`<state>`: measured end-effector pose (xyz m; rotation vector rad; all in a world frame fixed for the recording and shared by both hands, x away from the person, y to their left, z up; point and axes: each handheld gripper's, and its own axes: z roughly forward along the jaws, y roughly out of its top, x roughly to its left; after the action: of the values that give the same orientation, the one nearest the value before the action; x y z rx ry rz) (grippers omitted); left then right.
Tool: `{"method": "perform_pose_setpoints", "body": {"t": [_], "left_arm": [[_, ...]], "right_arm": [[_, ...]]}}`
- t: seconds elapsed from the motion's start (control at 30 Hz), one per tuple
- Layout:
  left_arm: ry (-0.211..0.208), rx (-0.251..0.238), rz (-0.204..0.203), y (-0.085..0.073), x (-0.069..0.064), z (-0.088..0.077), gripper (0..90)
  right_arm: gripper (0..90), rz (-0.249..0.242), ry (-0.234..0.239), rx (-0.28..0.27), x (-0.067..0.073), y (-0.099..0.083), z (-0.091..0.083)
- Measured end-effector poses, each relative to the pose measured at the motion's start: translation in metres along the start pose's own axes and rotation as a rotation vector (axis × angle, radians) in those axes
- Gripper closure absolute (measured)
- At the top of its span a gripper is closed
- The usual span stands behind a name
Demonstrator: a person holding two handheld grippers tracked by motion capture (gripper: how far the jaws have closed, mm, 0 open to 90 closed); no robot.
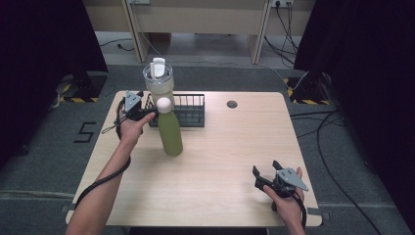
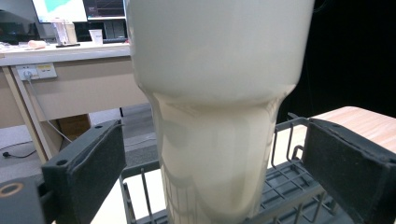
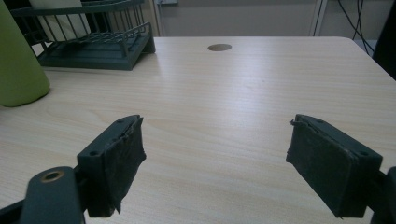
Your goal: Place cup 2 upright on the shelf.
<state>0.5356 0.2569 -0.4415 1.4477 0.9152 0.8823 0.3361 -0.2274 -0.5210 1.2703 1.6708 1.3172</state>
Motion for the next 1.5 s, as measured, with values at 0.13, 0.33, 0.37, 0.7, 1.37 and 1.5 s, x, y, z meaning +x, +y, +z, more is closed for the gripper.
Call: {"method": "perform_pose_setpoints", "body": {"t": [0.13,0.33,0.37,0.7,1.37,1.5], "left_arm": [[0.002,-0.001,0.002,-0.002,0.001,-0.009,5.5],[0.005,-0.003,-0.001,-0.006,0.003,-0.02,5.7],[0.006,-0.005,-0.002,-0.007,0.002,-0.022,5.7],[0.002,-0.005,0.013,-0.01,0.001,-0.038,5.8],[-0.038,-0.018,0.032,-0.01,-0.013,-0.063,6.2],[-0.041,-0.015,0.039,-0.01,-0.015,-0.066,6.3]], "right_arm": [[18.1,-0.001,0.0,0.0,0.0,0.0,0.0],[18.1,-0.005,-0.002,-0.002,-0.001,0.0,0.0],[18.0,-0.002,-0.003,0.0,-0.001,0.0,0.0],[18.0,0.001,-0.01,-0.003,-0.003,0.0,0.0],[18.0,0.005,-0.008,-0.003,-0.004,0.001,0.003],[18.0,0.009,-0.005,0.0,-0.004,0.002,0.004]]}}
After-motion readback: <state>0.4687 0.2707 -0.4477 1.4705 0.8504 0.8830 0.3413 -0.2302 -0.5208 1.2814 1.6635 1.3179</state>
